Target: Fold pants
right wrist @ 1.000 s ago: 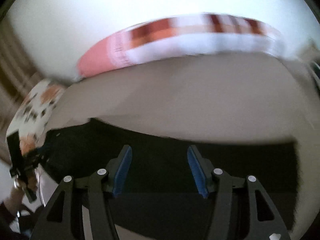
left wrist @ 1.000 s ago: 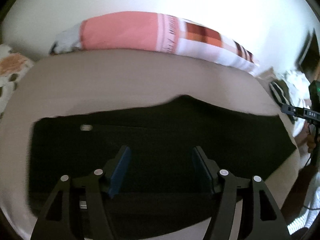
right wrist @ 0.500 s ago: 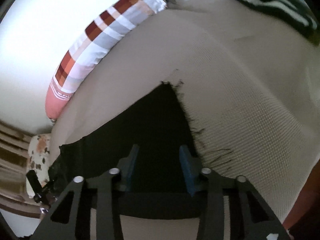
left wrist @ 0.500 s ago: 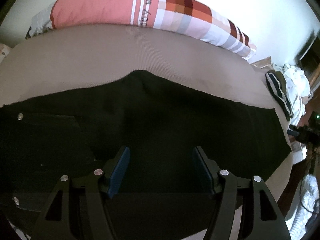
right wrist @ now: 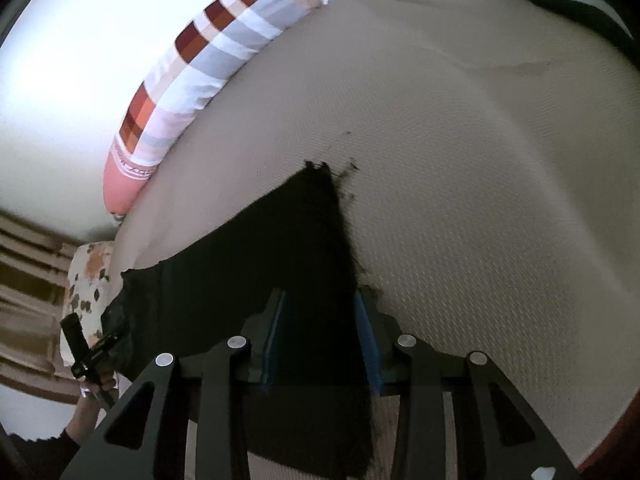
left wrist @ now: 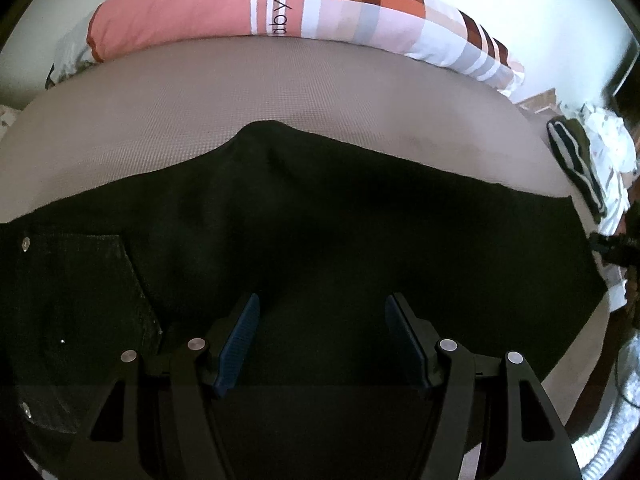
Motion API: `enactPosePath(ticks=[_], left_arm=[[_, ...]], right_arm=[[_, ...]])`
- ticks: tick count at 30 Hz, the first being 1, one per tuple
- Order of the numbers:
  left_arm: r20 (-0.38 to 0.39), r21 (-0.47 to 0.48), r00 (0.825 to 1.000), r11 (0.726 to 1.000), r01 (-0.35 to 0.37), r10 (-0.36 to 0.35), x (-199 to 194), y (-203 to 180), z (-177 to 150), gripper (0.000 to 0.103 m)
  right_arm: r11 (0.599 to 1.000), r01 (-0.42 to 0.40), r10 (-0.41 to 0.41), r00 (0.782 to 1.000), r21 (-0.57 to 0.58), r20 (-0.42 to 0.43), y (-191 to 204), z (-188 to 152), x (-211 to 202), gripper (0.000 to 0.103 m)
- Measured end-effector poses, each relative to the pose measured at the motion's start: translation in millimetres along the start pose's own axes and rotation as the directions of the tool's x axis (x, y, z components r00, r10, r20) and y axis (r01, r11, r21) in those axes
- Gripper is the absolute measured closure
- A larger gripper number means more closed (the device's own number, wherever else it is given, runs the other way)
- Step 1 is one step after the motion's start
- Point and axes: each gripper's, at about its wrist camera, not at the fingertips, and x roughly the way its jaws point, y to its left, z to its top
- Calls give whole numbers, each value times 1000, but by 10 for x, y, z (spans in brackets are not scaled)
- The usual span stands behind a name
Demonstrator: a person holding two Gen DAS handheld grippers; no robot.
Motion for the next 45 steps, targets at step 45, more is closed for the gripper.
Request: enactPosePath(ticks=[45], left_arm=[[252,-114,968,993,38,-9,-1123,1132,-458,35]], right_arm=[[963,-114,73,982,-243,-175,3924,-867,1733,96]])
